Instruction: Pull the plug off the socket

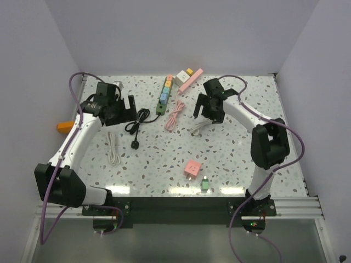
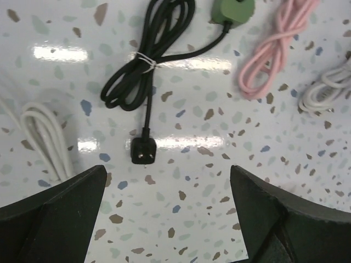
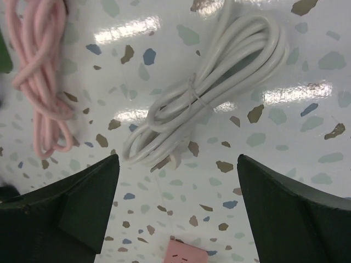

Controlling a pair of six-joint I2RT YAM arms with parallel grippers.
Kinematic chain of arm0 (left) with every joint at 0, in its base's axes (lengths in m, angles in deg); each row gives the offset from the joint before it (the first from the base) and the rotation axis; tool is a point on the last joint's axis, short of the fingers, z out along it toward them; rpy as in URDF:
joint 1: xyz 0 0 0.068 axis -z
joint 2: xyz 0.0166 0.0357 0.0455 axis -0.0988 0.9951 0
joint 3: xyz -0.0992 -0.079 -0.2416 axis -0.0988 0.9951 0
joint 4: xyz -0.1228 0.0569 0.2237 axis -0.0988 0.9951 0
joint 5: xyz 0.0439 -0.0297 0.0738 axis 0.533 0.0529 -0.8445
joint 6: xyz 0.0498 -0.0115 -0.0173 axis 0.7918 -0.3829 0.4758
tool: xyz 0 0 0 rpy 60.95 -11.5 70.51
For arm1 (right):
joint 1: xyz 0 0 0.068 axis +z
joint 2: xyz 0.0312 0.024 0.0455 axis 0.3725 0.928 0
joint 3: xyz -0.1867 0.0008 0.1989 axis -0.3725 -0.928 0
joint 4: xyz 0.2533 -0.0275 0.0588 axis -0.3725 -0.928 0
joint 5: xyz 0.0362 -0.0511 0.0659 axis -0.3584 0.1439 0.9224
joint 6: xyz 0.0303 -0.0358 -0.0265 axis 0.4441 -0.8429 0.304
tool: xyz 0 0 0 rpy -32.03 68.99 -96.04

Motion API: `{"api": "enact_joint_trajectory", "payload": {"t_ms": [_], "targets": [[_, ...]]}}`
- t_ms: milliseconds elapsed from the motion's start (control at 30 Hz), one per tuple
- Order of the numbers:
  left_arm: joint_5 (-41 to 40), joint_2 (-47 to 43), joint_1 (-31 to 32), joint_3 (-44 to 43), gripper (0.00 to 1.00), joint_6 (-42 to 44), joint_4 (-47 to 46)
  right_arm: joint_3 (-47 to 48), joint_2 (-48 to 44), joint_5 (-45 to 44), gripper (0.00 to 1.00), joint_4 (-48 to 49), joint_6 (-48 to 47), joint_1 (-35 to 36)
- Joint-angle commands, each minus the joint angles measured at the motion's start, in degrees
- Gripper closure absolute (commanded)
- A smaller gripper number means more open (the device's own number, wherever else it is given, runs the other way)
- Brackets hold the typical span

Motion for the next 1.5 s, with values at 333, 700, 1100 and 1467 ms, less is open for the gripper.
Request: {"api": "enact_joint_trajectory", "payload": {"t_ms": [333, 700, 1100, 1467], "targets": [[9.34, -4.25, 4.76, 9.12, 0.0, -1.52, -6.35, -1.29, 10.23, 6.21, 0.27, 7.81, 7.34, 1.54], [10.31, -4.77, 4.85, 12.46, 0.0, -0.55, -8.29, -4.53, 9.02, 11.84, 1.0, 8.78, 4.36, 7.15], [10.84, 0.32, 4.85, 14.48, 0.0, 1.55, -13.3, -11.58, 2.77, 17.39, 0.78, 14.32, 17.45, 34.58], [6.54, 1.9, 4.85, 17.65, 0.0, 2.44, -15.59, -6.48, -8.57, 3.86, 0.16, 3.6, 12.89, 36.17]]}}
